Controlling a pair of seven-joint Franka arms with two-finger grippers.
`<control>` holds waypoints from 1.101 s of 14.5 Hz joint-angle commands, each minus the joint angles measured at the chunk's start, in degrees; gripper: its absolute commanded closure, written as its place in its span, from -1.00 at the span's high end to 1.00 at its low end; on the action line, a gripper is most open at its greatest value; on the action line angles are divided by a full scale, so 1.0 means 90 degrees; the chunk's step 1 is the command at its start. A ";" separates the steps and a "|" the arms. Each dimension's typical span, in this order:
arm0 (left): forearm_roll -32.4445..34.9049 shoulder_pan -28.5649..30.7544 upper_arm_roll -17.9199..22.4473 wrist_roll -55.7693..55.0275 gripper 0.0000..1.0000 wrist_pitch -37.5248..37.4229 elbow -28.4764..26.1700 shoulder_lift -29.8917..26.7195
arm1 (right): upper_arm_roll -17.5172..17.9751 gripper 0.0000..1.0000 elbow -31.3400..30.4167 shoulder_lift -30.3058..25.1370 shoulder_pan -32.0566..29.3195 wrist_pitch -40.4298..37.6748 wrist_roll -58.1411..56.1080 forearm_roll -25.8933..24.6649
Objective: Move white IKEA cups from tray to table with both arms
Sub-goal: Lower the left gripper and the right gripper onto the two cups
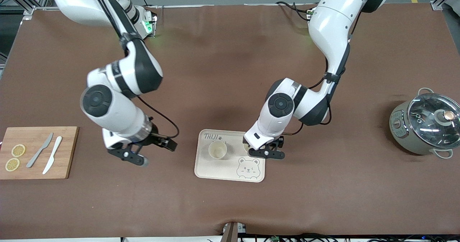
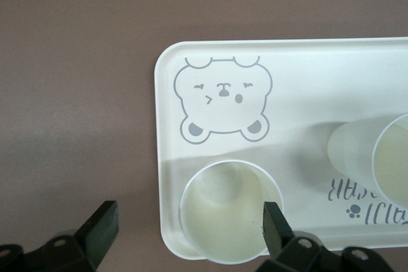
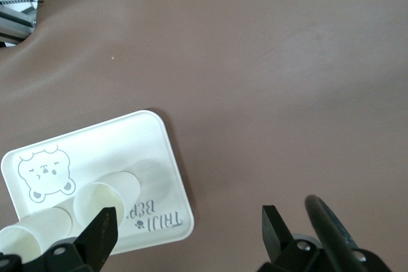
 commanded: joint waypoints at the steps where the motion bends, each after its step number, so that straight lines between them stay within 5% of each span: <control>1: 0.0160 -0.0083 0.0094 -0.0113 1.00 0.0252 0.0216 0.0239 | -0.0054 1.00 0.0092 0.0417 0.0264 0.0574 0.0435 0.0006; 16: 0.0121 0.0083 0.0084 -0.0083 1.00 0.1034 -0.0106 0.0445 | -0.0073 1.00 0.0121 0.1365 0.0909 0.1640 0.0651 -0.0063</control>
